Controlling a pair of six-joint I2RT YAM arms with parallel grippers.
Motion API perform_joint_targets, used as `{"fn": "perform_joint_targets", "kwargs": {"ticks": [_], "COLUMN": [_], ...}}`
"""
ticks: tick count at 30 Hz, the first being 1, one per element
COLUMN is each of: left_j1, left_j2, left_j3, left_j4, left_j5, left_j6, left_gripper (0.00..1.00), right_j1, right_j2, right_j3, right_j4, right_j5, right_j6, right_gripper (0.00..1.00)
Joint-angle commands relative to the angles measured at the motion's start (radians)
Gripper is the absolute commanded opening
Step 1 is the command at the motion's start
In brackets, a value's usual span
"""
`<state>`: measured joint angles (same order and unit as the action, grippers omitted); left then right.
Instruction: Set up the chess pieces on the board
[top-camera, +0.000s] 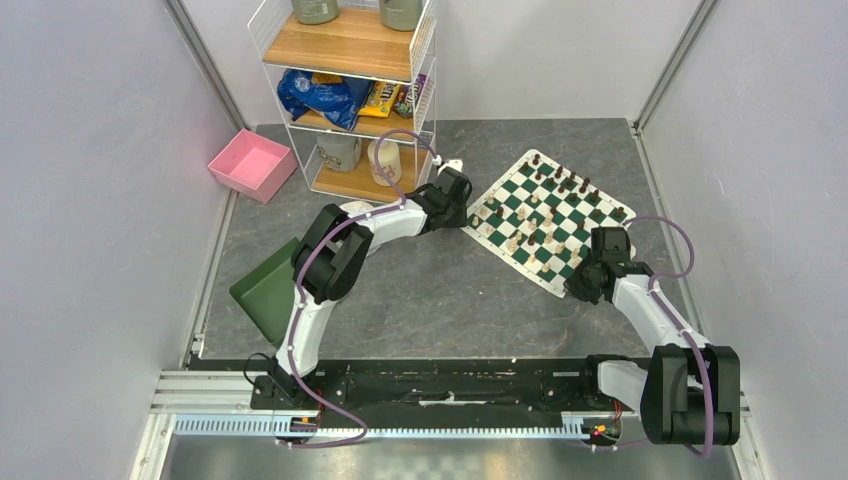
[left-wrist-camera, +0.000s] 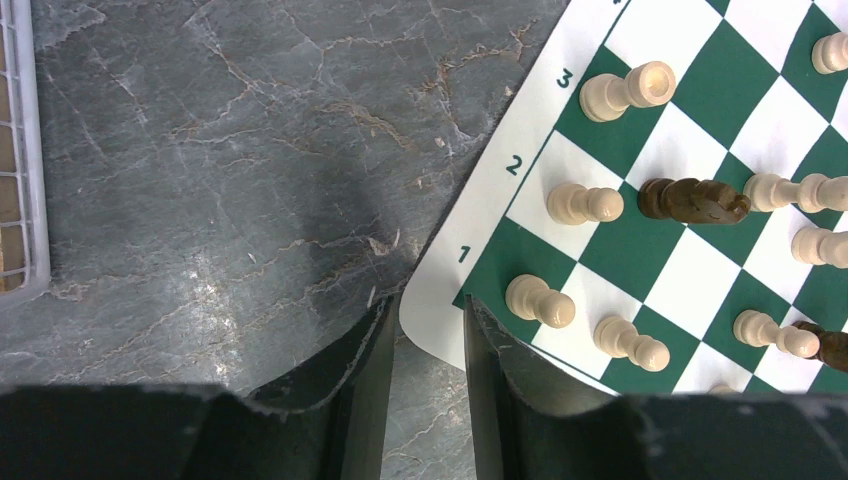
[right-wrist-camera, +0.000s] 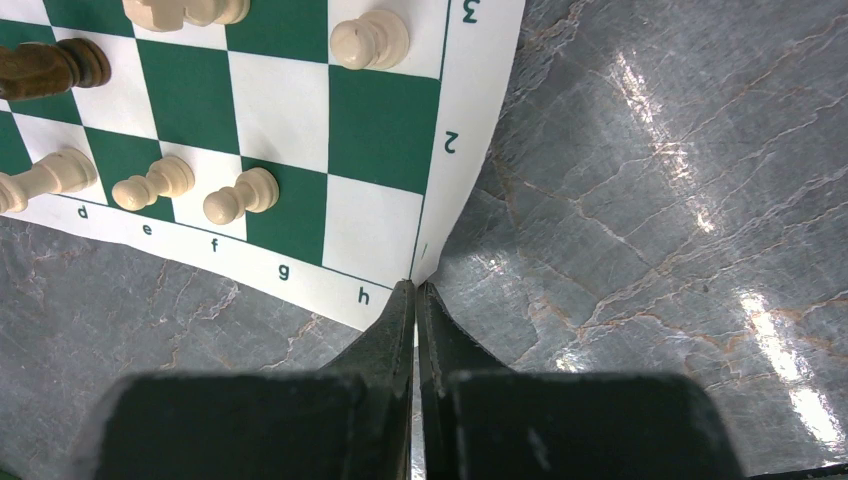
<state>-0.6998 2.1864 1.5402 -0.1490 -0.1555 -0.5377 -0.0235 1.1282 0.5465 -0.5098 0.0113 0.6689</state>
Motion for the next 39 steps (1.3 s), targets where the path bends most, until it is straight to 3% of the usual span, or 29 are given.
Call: {"fn": "perform_joint_targets", "kwargs": {"ticks": [1,22,39], "left_j1": [0.025,0.024,0.023], "left_j2": [0.041,0.007,-0.136], "left_j3": [0.026,-0.042,-0.281], "left_j4": [-0.049,-0.029,0.055], "left_j5": [0.034,0.033,0.019], "left_j6": [-0.048,-0.05,-0.063], "left_gripper": [0.38,0.02,0.02], "right_j1": [0.004,0.003,0.058], "right_j2": [-0.01,-0.024,-0.051], "right_j3": [-0.008,-0.017,-0.037], "right_j4": [0.001,-0.007,-0.044], "right_j5": [-0.009,-0.009,-0.029], "right_j6": [-0.005,0.012,0.07], "right_gripper": [0.04,0.04,0.04]}}
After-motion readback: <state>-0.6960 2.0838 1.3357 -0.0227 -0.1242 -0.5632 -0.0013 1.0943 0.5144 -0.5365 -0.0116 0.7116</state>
